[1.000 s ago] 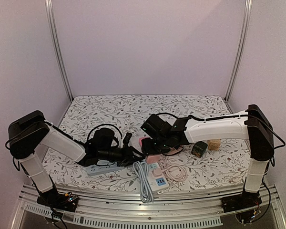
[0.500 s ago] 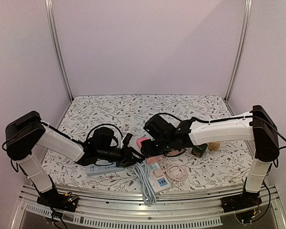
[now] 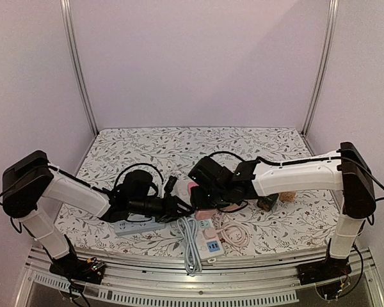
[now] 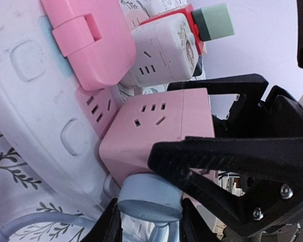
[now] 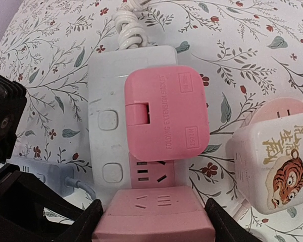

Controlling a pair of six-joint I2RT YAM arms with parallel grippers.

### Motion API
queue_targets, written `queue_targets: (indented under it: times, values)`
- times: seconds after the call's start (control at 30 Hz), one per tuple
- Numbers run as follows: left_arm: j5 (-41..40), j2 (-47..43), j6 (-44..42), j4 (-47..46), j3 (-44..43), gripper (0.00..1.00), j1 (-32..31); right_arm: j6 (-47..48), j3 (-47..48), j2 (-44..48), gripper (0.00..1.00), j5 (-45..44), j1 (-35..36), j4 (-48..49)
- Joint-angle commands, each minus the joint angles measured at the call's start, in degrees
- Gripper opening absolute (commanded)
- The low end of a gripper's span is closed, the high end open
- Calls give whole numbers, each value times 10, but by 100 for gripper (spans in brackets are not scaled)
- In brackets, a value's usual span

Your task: Pull the plug off the socket

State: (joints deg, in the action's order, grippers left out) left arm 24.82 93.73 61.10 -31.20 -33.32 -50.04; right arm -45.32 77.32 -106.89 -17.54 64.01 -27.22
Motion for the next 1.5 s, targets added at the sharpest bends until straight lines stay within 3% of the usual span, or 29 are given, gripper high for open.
queue_targets:
  times: [0.0, 0.17, 0.5, 0.67, 1.0, 1.17, 1.27, 1.47]
  values:
    - [-24, -6, 2, 35, 21, 4, 6, -15, 17, 16, 0, -67, -12, -52]
    - [4, 7, 11, 9, 20, 4, 14, 46, -36, 39, 0, 36, -12, 70]
    - [34, 4, -9, 12, 15, 4, 30, 145, -101, 97, 0, 124, -11, 149]
    - [23, 7, -4, 10, 14, 3, 29, 126, -86, 96, 0, 88, -12, 136]
    - [-27, -28, -35, 94, -24, 1, 7, 33, -8, 46, 0, -58, -11, -40]
    - [-34, -29, -36, 100, -26, 1, 0, 23, -3, 43, 0, -56, -11, -45]
    - [-32, -26, -36, 100, -26, 5, 0, 39, -15, 55, 0, -12, -11, -2]
    - [-18, -16, -36, 98, -32, 29, -3, 56, -24, 89, 0, 36, -11, 45]
